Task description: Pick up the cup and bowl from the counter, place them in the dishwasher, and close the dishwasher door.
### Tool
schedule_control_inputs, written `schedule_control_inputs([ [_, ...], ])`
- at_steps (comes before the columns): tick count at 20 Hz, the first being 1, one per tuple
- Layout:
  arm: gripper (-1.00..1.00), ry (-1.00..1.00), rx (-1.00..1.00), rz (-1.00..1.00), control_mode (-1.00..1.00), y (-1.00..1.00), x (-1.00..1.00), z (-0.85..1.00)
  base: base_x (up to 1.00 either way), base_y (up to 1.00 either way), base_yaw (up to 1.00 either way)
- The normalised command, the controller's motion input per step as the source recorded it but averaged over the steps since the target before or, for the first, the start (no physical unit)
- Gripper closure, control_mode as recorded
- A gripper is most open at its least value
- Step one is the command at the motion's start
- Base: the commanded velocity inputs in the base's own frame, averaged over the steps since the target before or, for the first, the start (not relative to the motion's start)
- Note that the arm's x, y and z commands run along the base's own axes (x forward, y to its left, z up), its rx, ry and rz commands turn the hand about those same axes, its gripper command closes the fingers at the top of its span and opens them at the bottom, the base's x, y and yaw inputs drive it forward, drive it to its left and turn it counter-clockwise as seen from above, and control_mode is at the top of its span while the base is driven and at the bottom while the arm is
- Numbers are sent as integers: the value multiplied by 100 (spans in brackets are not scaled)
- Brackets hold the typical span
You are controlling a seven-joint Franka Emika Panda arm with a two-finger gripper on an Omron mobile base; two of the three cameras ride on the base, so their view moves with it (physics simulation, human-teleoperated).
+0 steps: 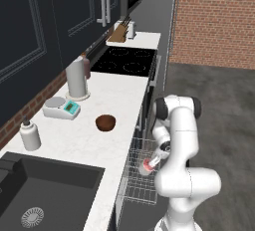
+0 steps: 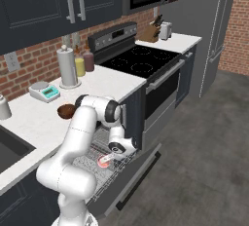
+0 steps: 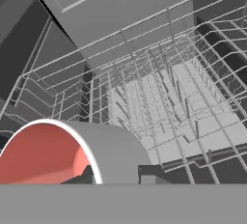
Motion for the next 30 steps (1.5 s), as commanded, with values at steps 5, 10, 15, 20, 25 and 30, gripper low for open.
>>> schedule_control_inputs([
  [5, 100, 0, 0, 0, -100, 0, 4, -57, 0, 0, 0],
  [10, 100, 0, 0, 0, -100, 0, 0, -56, 0, 0, 0],
  [15, 100, 5, -6, 1, -100, -25, -7, -76, 0, 0, 0],
  [20, 100, 9, -15, 6, -100, -64, -36, -100, 0, 0, 0],
  [25, 100, 10, -11, 12, -100, -98, -57, -88, 0, 0, 0],
  [30, -100, 7, -2, 9, -100, -53, -34, -25, 0, 0, 0],
])
